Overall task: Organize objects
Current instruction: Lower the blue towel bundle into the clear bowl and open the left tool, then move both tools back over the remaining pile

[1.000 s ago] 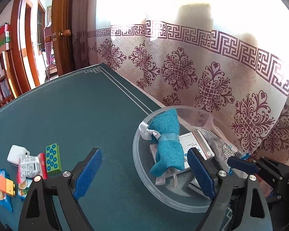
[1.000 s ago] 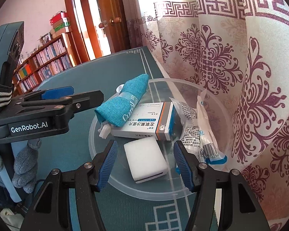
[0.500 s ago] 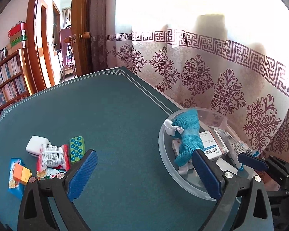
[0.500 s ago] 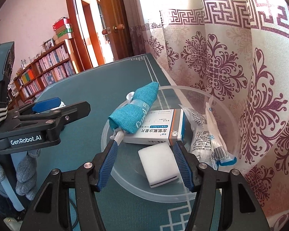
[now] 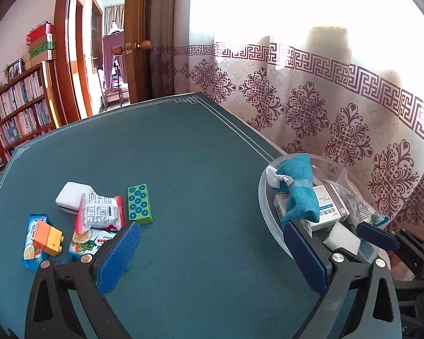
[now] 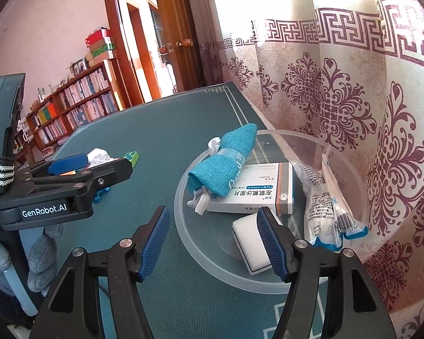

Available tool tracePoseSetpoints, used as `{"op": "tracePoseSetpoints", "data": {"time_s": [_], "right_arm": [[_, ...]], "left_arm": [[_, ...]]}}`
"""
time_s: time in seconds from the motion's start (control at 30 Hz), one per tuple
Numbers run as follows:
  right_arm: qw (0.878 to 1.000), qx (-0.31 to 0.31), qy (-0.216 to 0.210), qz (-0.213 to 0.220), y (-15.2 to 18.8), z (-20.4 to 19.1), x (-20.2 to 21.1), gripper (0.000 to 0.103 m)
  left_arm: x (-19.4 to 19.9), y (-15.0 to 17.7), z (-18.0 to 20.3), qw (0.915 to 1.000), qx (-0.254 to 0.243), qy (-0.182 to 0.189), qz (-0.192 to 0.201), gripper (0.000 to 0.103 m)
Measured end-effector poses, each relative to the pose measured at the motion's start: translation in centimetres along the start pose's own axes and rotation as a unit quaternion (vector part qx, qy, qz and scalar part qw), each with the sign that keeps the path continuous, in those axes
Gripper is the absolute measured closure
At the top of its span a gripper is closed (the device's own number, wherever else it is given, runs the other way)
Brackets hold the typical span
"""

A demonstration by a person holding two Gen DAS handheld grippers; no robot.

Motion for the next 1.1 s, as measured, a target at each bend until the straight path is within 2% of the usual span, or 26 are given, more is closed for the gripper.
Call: {"op": "tracePoseSetpoints", "data": {"time_s": [0.3,0.47,0.9,1.1], "right_arm": [[1.000,0.005,-0.010,0.010,-0.2,-1.6,0.5,0.038],[1.000,0.006,-0.017,0.010,-0.3,-2.2,0.6,0.038],[0.999,0.029,-0.045,0.005,-0.6,-5.7,0.4,0.037],[0.997,0.039,-0.061,-0.001,-0.5,-7.4,-0.3,0.037]], "left_arm": [[1.6,-0.2,-2.3,0.9996,0.006,-0.025,0.010,0.000],[3.2,-0.2,-4.4,0.9983,0.006,-0.054,0.019,0.000],[7.3,0.2,-13.8,0.9874,0.054,-0.143,0.041,0.000],[7.5,1.3,-17.6,0.9811,0.081,-0.172,0.034,0.000]]}}
Point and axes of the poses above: each gripper's, at about its wrist camera, not at the fingertips, and x roughly against the way its jaws point, z to its right, y to its underside, the point moved 7 cm from there along -x, roughly the way its jaws point, and after that the axes turned 9 degrees about z, right-handed, at the moved point
